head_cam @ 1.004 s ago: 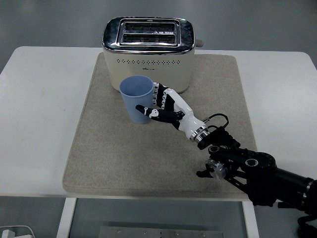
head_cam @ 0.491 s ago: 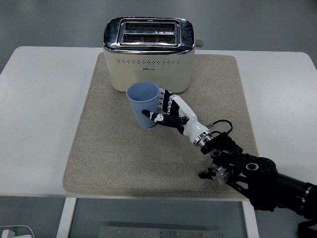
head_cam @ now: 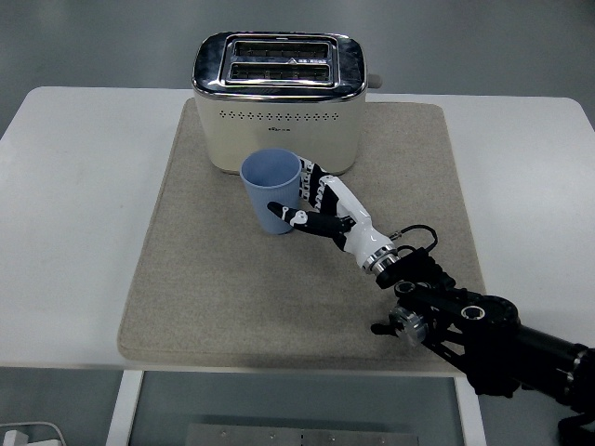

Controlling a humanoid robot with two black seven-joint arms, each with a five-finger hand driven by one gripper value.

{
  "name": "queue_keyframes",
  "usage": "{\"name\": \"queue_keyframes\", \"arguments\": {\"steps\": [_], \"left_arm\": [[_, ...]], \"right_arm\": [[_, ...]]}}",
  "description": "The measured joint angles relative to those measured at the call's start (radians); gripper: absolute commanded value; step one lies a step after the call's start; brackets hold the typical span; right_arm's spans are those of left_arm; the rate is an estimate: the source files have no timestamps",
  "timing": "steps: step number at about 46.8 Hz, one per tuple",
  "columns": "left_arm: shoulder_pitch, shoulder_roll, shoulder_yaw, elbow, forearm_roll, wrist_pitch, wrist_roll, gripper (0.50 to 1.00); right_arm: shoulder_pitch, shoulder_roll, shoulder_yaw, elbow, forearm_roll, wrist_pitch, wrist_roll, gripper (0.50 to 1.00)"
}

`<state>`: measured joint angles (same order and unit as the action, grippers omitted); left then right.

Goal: Put the water cup in front of the bread machine

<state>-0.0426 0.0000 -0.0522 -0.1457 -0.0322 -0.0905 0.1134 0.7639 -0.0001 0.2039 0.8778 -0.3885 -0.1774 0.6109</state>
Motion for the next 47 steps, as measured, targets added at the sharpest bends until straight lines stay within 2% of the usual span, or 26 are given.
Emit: {"name": "queue_keyframes", "arguments": {"steps": [28, 47], "left_arm": [[0.001, 0.0, 0.0, 0.0, 0.0, 0.0, 0.0, 1.0], [0.001, 0.0, 0.0, 0.0, 0.0, 0.0, 0.0, 1.0]], "right_arm": [[-0.014, 0.0, 0.005, 0.023, 0.0, -0.004, 0.0, 0.915], [-0.026, -0.04, 0.005, 0.023, 0.0, -0.012, 0.0, 0.915]]}}
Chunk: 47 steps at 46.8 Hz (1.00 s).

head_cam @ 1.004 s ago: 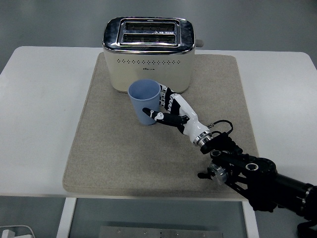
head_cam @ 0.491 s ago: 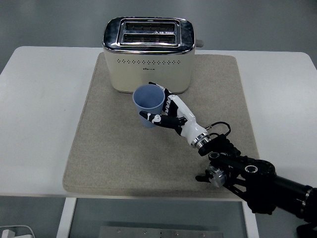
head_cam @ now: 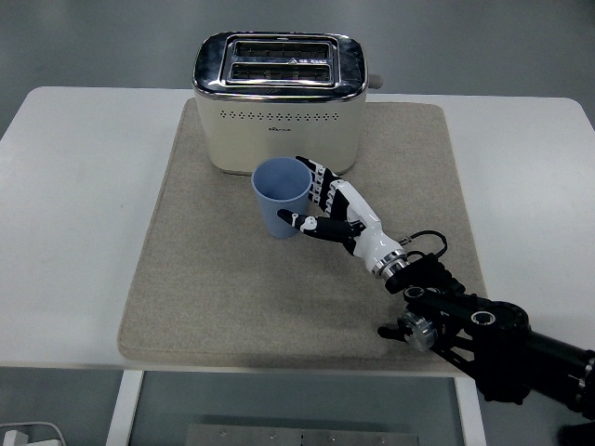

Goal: Put the water cup in front of the bread machine

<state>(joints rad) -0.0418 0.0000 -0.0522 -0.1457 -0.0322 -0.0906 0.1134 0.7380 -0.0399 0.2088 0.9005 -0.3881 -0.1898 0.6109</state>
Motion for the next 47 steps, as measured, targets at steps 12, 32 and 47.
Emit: {"name": "queue_keyframes", "arguments": {"steps": [12, 32, 47], "left_arm": [[0.0, 0.0, 0.0, 0.0, 0.0, 0.0, 0.0, 1.0], [0.0, 0.0, 0.0, 0.0, 0.0, 0.0, 0.0, 1.0], [0.0, 0.0, 0.0, 0.0, 0.0, 0.0, 0.0, 1.0]], "right_arm": [[-0.006, -0.007, 0.015, 0.0, 0.0, 0.002, 0.0, 0.915], [-0.035, -0.065, 0.043, 0.0, 0.0, 0.01, 0.0, 0.915], [-0.035, -0.118, 0.047, 0.002, 0.0, 0.012, 0.0, 0.915]]}}
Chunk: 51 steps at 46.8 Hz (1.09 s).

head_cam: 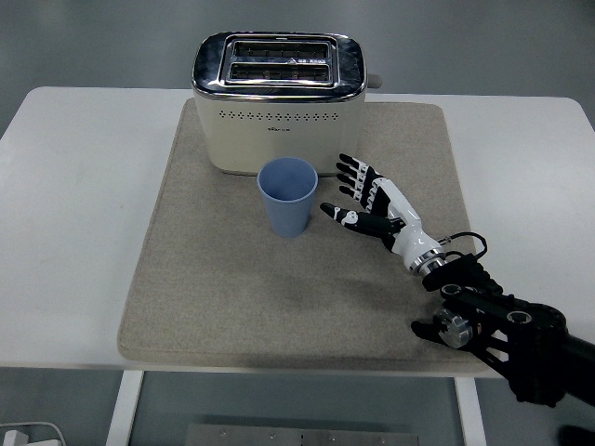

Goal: Put the water cup in front of the bread machine

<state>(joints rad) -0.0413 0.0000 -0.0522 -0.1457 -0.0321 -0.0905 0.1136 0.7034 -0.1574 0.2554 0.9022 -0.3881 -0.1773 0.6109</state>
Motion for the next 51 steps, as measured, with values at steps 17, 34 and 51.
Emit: {"name": "queue_keyframes", "arguments": {"steps": [17, 34, 51], "left_arm": [[0.0, 0.0, 0.0, 0.0, 0.0, 0.0, 0.0, 1.0], [0.0, 0.0, 0.0, 0.0, 0.0, 0.0, 0.0, 1.0], [0.0, 0.0, 0.0, 0.0, 0.0, 0.0, 0.0, 1.0]], "right_arm": [[-0.002, -0.162, 0.025, -0.009, 0.064, 0.092, 0.0, 0.915], [0.015, -0.318, 0.04, -0.018, 0.241, 0.189, 0.0, 0.915], [0.071, -0.333, 0.08, -0.019, 0.314, 0.272, -0.193, 0.915]]}}
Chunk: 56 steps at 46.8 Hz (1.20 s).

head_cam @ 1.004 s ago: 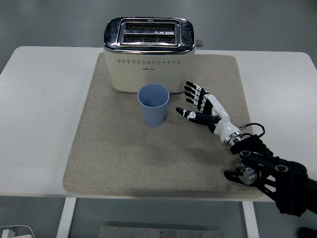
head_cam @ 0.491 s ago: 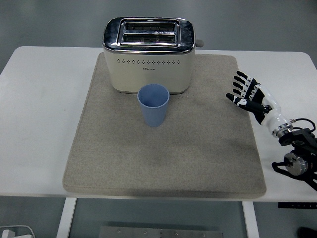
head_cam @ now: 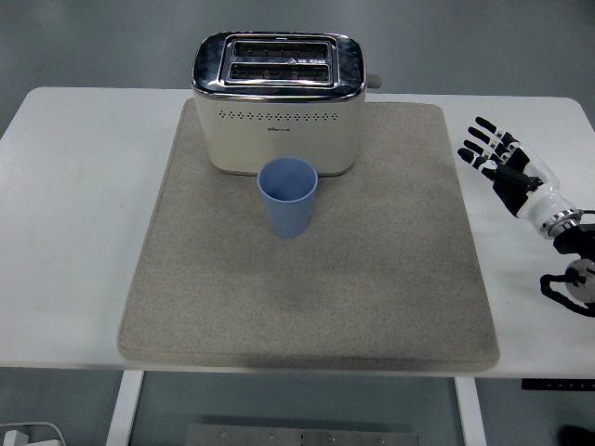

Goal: Put the water cup in front of the bread machine

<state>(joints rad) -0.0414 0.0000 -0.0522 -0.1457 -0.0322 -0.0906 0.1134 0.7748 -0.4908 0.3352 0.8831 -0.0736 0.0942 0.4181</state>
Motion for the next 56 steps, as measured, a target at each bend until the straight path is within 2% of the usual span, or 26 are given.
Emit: {"name": "queue_keyframes", "arguments": {"steps": [7, 11, 18, 22, 38, 56], "left_arm": [[0.0, 0.0, 0.0, 0.0, 0.0, 0.0, 0.0, 1.0], [0.0, 0.0, 0.0, 0.0, 0.0, 0.0, 0.0, 1.0], [0.0, 0.0, 0.0, 0.0, 0.0, 0.0, 0.0, 1.0], [0.0, 0.0, 0.0, 0.0, 0.0, 0.0, 0.0, 1.0], [0.0, 0.0, 0.0, 0.0, 0.0, 0.0, 0.0, 1.0], [0.0, 0.0, 0.0, 0.0, 0.0, 0.0, 0.0, 1.0]], "right_arm": [[0.037, 0.001, -0.002, -0.021, 0.001, 0.0, -0.137, 0.915], [0.055, 0.001, -0.008, -0.048, 0.001, 0.003, -0.175, 0.915], [0.078, 0.001, -0.014, -0.068, -0.006, 0.061, -0.192, 0.915], [0.086, 0.0, -0.016, -0.069, -0.011, 0.074, -0.195, 0.915], [0.107, -0.014, -0.027, -0.069, -0.015, 0.076, -0.194, 0.915], [0.122, 0.001, -0.041, -0.084, -0.017, 0.063, -0.194, 0.917]]}}
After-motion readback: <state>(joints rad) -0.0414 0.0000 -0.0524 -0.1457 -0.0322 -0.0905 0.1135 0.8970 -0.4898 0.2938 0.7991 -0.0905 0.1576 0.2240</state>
